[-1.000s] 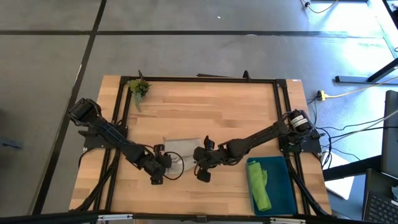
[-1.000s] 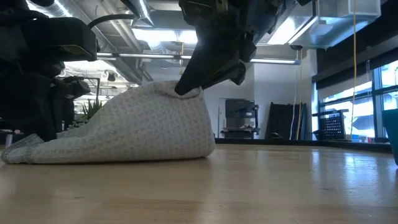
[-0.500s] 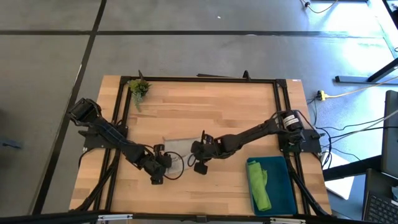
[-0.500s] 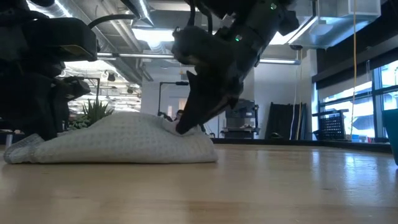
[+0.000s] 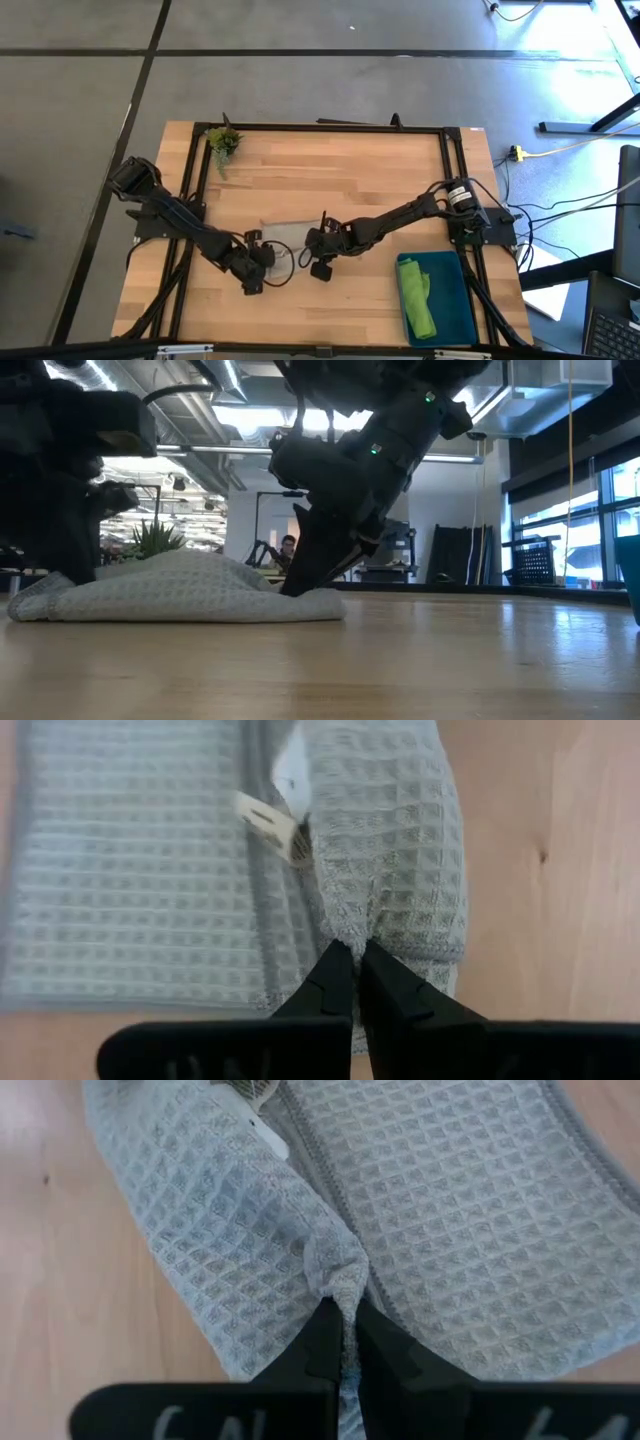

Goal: Roll microfiber towels into tight, uniform cylinder then place into a basket
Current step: Roll the gray microfiber cloth

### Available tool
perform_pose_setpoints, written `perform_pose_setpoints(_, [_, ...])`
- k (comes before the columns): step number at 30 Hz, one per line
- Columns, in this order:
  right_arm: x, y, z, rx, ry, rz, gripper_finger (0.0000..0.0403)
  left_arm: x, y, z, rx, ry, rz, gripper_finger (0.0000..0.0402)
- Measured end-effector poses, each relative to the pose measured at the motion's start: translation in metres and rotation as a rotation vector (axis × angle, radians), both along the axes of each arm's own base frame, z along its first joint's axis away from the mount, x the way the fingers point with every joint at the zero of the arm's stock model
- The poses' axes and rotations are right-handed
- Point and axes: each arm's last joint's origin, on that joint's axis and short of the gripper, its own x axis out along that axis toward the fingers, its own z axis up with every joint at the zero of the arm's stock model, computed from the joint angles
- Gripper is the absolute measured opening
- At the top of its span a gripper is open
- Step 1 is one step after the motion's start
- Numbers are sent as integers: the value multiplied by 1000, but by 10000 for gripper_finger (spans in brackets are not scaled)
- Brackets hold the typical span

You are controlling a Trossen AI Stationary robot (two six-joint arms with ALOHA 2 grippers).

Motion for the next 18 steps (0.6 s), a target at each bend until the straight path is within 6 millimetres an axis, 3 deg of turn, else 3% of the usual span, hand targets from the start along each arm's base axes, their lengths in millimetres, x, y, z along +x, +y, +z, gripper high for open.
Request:
perform_pose_setpoints(8, [0, 0, -1, -1, 2, 2, 16, -1, 6, 22, 97, -16, 86, 0])
perform_pose_setpoints(18, [0, 0, -2, 1, 5, 6, 16, -1, 19, -2, 118, 73, 168, 0])
